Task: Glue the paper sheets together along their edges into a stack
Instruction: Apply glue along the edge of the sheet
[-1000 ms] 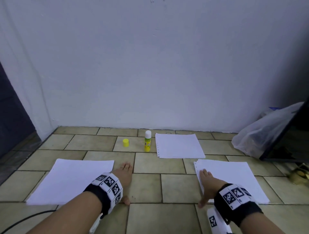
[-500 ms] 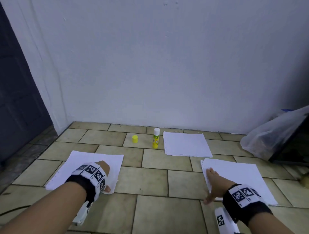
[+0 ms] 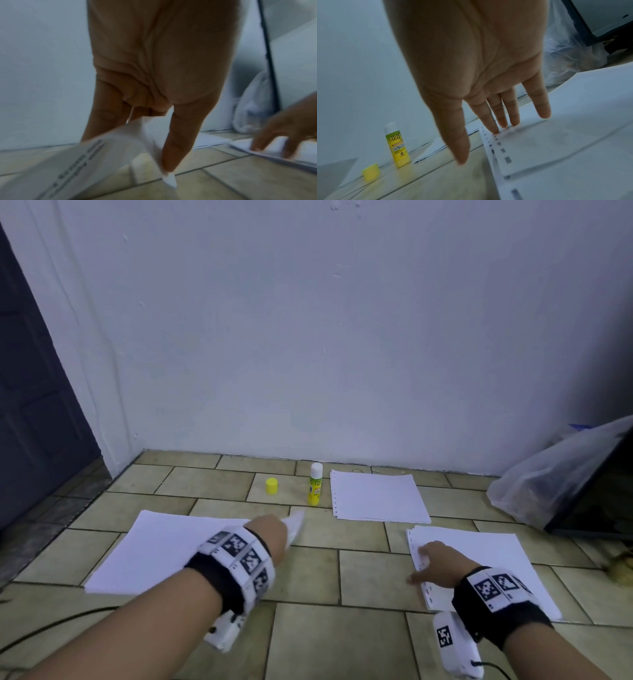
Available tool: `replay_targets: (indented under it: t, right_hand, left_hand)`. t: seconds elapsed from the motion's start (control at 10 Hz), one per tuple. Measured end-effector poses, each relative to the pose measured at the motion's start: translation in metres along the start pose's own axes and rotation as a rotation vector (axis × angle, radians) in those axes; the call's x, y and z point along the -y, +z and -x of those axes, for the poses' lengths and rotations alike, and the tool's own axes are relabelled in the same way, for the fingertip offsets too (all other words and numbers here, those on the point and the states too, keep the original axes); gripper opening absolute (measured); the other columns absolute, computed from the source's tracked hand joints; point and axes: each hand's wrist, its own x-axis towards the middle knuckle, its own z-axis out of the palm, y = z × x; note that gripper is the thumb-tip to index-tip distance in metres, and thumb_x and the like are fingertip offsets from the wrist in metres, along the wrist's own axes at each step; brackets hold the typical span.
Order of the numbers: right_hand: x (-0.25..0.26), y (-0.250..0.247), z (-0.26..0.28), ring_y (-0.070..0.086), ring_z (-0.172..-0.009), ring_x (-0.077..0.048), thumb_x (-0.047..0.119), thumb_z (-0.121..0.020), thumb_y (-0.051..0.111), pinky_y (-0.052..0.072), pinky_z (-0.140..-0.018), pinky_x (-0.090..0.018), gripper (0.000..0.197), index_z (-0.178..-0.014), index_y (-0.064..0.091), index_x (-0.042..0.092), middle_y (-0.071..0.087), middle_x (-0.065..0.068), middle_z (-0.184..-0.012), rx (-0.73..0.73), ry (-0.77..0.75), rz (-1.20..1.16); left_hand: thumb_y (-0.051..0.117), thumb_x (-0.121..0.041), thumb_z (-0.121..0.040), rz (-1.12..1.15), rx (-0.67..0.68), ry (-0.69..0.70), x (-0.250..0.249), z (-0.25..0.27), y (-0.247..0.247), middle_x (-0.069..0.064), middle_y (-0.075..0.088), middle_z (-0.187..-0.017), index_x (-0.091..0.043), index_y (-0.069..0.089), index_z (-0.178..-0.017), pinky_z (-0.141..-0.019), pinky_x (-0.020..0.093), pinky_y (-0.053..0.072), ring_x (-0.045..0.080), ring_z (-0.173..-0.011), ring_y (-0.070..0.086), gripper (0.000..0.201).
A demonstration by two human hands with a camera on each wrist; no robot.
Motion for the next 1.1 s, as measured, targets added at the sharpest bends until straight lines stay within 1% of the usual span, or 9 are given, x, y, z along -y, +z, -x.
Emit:
replay_targets:
  t: [0.1, 0.2, 0.3, 0.4, 0.5, 0.6, 0.8, 0.9, 1.1]
  right_hand:
    - [-0.002, 0.0, -0.011, 0.052, -0.119, -0.021, 0.018, -0.094, 0.047, 0.039, -0.084, -0.02, 0.025, -0.112, 0.059, 0.005, 0.055, -0.011, -0.13, -0.097, -0.001, 0.022]
    - [-0.008, 0.002, -0.021, 0.045, -0.128, -0.018, 0.007, -0.095, 0.041, 0.035, -0.102, -0.021, 0.037, -0.13, 0.053, 0.011, 0.05, -0.006, -0.137, -0.129, 0.006, 0.04]
    - [-0.012, 0.003, -0.028, 0.044, -0.128, -0.016, 0.007, -0.092, 0.05, 0.034, -0.102, -0.019, 0.039, -0.13, 0.052, 0.016, 0.047, -0.004, -0.137, -0.189, -0.002, 0.051]
    - [-0.014, 0.006, -0.032, 0.05, -0.12, -0.015, 0.012, -0.09, 0.057, 0.038, -0.096, -0.017, 0.03, -0.119, 0.06, 0.016, 0.049, -0.004, -0.13, -0.208, 0.009, 0.062]
    - [-0.014, 0.008, -0.035, 0.056, -0.114, -0.015, 0.012, -0.092, 0.05, 0.042, -0.096, -0.019, 0.027, -0.114, 0.066, 0.012, 0.06, -0.003, -0.123, -0.183, 0.01, 0.064]
    - [-0.016, 0.003, -0.034, 0.058, -0.11, -0.017, 0.007, -0.094, 0.039, 0.044, -0.095, -0.021, 0.033, -0.116, 0.063, 0.013, 0.063, -0.003, -0.119, -0.173, -0.003, 0.098]
    - [0.016, -0.018, -0.031, 0.058, -0.079, -0.019, 0.018, -0.091, 0.042, 0.046, -0.07, -0.025, 0.023, -0.076, 0.058, 0.015, 0.06, -0.002, -0.08, -0.323, -0.067, 0.046]
    - [0.048, -0.027, -0.041, 0.056, -0.082, -0.013, 0.019, -0.086, 0.056, 0.047, -0.074, -0.024, 0.011, -0.076, 0.058, 0.023, 0.061, 0.004, -0.085, -0.338, -0.186, -0.179]
    - [0.116, -0.035, -0.073, 0.055, -0.093, -0.012, 0.027, -0.085, 0.069, 0.041, -0.079, -0.02, 0.034, -0.115, 0.061, 0.015, 0.065, -0.002, -0.109, -0.262, -0.266, -0.44]
  left_hand:
    - [0.047, -0.011, -0.097, 0.087, -0.057, 0.155, -0.036, -0.007, 0.008, 0.014, 0.057, -0.128, -0.001, 0.057, -0.123, -0.089, 0.03, 0.044, 0.027, -0.118, 0.055, 0.029]
    - [0.055, -0.027, -0.097, 0.101, 0.014, 0.254, -0.067, -0.007, 0.019, 0.012, 0.057, -0.099, 0.0, 0.059, -0.113, -0.074, 0.03, 0.042, 0.025, -0.093, 0.056, 0.032]
    - [0.056, -0.06, -0.086, 0.149, 0.043, 0.273, -0.075, -0.011, 0.026, 0.001, 0.041, -0.072, -0.008, 0.05, -0.084, -0.068, 0.028, 0.039, 0.021, -0.083, 0.048, 0.053]
    - [0.043, -0.07, -0.087, 0.203, 0.033, 0.265, -0.067, -0.023, 0.027, 0.003, 0.047, -0.076, -0.011, 0.043, -0.072, -0.075, 0.031, 0.04, 0.022, -0.085, 0.049, 0.06]
    - [0.044, -0.047, -0.098, 0.184, 0.047, 0.334, -0.051, -0.033, 0.026, 0.012, 0.053, -0.127, -0.007, 0.058, -0.118, -0.098, 0.037, 0.041, 0.025, -0.116, 0.048, 0.046]
    - [0.053, -0.009, -0.095, 0.011, 0.04, 0.474, -0.032, -0.042, 0.032, 0.006, 0.029, -0.15, -0.023, 0.031, -0.149, -0.109, 0.043, 0.033, 0.027, -0.139, 0.023, 0.061]
    - [0.057, -0.019, -0.095, -0.012, 0.129, 0.463, -0.008, -0.055, 0.04, -0.003, -0.009, -0.161, -0.049, 0.012, -0.149, -0.114, 0.059, 0.02, 0.031, -0.146, -0.017, 0.076]
    - [0.055, -0.023, -0.096, -0.014, 0.158, 0.461, -0.007, -0.058, 0.04, -0.005, -0.014, -0.161, -0.051, 0.008, -0.148, -0.113, 0.059, 0.023, 0.031, -0.147, -0.015, 0.076]
    - [0.052, -0.021, -0.098, -0.074, 0.203, 0.457, -0.011, -0.06, 0.039, -0.003, -0.02, -0.16, -0.048, 0.001, -0.149, -0.112, 0.066, 0.015, 0.036, -0.145, -0.017, 0.076]
